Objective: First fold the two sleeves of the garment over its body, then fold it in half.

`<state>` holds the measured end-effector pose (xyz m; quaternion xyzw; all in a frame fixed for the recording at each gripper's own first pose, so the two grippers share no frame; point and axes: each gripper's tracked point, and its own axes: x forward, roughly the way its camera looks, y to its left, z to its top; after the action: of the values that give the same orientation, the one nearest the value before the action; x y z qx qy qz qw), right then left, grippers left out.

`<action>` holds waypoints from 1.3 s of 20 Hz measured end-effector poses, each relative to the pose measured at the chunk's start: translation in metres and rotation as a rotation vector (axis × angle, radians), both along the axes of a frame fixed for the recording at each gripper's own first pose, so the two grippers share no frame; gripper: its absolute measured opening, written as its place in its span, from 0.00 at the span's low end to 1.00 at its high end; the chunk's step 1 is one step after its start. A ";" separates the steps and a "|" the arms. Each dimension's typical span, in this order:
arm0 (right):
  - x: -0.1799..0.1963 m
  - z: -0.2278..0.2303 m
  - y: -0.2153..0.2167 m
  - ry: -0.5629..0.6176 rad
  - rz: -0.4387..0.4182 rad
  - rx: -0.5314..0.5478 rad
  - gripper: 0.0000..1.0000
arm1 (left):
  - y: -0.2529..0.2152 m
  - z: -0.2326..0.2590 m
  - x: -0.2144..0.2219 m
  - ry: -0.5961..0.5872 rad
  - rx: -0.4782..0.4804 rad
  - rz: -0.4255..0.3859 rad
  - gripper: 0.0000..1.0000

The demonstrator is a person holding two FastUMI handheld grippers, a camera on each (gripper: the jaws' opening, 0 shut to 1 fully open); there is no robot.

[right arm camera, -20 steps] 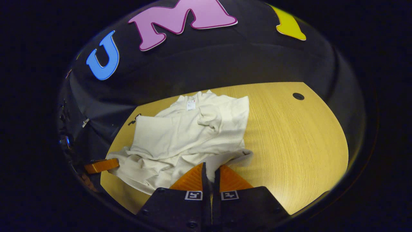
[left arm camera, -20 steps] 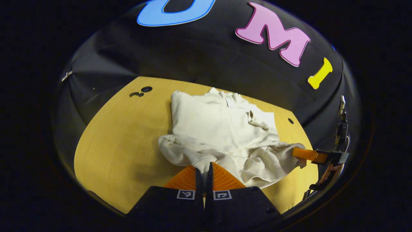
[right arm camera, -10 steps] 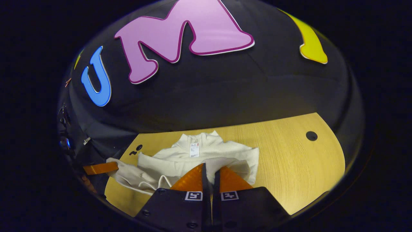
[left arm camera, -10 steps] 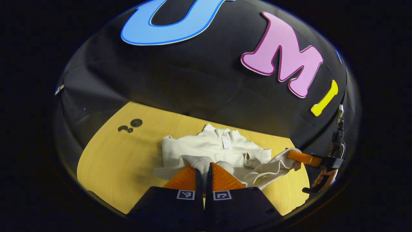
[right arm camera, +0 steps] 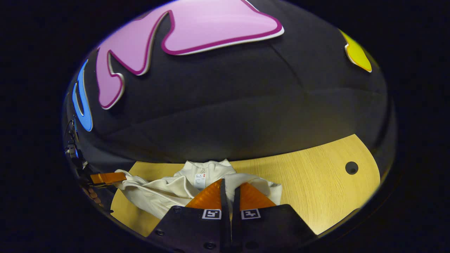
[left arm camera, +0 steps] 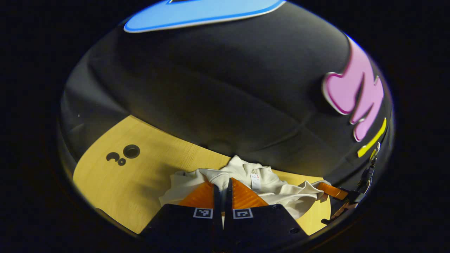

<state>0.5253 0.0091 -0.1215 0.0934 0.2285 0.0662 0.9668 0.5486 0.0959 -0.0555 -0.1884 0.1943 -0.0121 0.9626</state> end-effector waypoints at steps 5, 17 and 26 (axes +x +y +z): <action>0.049 -0.033 0.002 0.020 -0.030 -0.044 0.06 | 0.018 -0.031 0.054 0.024 -0.020 0.032 0.17; 0.004 -0.014 -0.013 -0.061 -0.073 -0.101 0.98 | 0.013 0.026 0.016 -0.150 0.383 0.057 0.98; -0.087 0.073 -0.028 -0.203 -0.170 -0.191 0.98 | -0.044 0.108 -0.101 -0.341 0.471 -0.075 0.98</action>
<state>0.4385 -0.0188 -0.0485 0.0126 0.1259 -0.0289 0.9915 0.4472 0.0523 0.0528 0.0523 0.0338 -0.0336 0.9975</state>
